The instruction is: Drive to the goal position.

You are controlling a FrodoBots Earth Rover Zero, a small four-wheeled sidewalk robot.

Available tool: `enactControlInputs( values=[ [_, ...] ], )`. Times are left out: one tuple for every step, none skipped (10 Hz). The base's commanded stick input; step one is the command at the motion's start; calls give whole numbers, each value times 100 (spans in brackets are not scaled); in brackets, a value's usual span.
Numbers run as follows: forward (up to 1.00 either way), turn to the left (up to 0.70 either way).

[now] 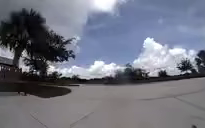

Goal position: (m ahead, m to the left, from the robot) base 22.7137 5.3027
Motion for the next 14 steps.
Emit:
enactControlInputs(
  values=[
    [85,0],
    [85,0],
    [85,12],
    [85,34],
    [85,3],
    [85,0],
    [85,0],
    [85,0],
    [85,0],
    [85,0],
    [85,0],
    [85,0],
    [85,0],
    [85,0]
  ],
)
